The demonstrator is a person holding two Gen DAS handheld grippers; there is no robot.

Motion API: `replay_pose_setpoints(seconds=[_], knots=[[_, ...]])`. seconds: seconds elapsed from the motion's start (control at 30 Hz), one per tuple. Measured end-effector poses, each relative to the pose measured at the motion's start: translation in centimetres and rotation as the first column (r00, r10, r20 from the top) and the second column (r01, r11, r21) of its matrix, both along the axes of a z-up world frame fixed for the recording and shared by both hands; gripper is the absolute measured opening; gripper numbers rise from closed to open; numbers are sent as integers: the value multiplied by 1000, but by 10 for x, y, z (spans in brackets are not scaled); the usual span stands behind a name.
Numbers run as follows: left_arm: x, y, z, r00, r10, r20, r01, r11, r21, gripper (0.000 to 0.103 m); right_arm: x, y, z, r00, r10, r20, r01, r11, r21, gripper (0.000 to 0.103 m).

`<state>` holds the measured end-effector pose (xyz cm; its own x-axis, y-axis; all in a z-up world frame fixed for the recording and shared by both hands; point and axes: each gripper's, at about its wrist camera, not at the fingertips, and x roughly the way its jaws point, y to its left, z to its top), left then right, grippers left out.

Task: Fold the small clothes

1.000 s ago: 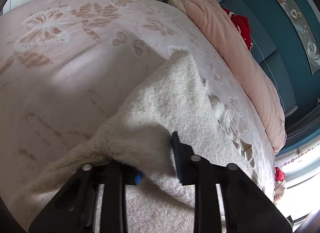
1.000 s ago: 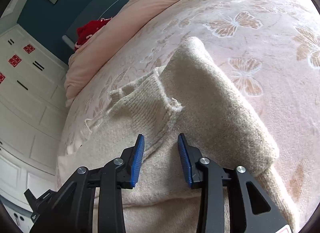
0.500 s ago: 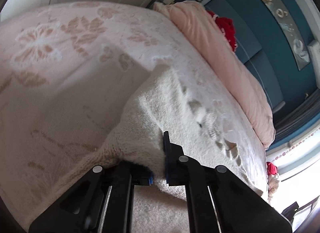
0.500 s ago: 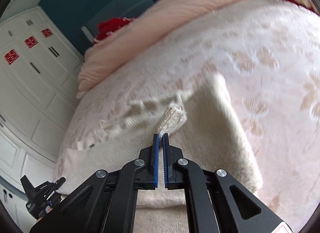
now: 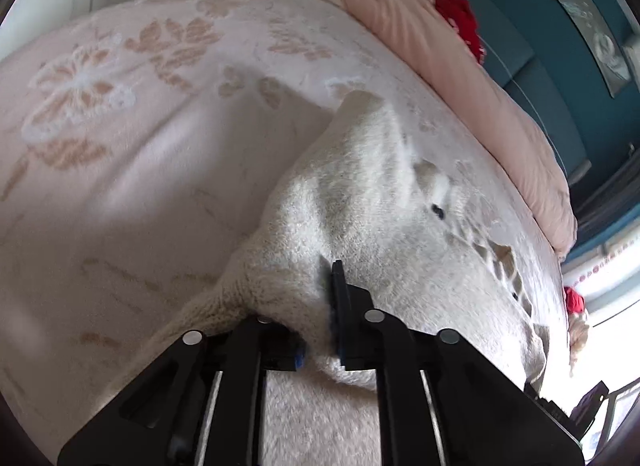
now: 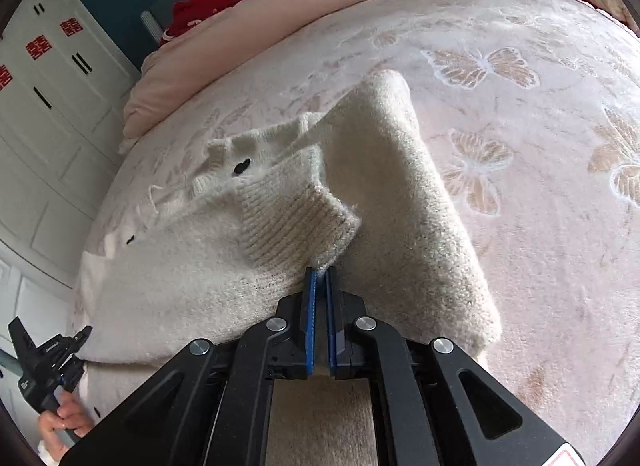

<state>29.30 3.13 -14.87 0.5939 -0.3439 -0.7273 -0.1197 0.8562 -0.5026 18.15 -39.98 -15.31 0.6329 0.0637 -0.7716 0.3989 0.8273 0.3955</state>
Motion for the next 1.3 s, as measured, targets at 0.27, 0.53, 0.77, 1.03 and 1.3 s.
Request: replay_pose_setpoints(seconds=[0.27, 0.53, 0.77, 1.03, 1.3], knots=[[-6, 10, 69, 985, -92, 144, 92, 996, 7, 46, -10, -4, 42, 997, 2, 76, 4, 996, -88, 48], [99, -15, 6, 995, -25, -99, 37, 992, 120, 0, 64, 3, 10, 997, 56, -44, -61, 989, -137, 8], [111, -4, 1, 999, 22, -45, -10, 968, 249, 0, 64, -19, -1, 998, 41, -39, -46, 989, -141, 7], [80, -4, 32, 997, -78, 27, 76, 994, 73, 7, 25, -17, 31, 993, 21, 113, -9, 995, -104, 16], [105, -42, 9, 997, -69, -43, 76, 980, 184, 2, 45, -8, 12, 998, 46, 48, -44, 998, -50, 13]])
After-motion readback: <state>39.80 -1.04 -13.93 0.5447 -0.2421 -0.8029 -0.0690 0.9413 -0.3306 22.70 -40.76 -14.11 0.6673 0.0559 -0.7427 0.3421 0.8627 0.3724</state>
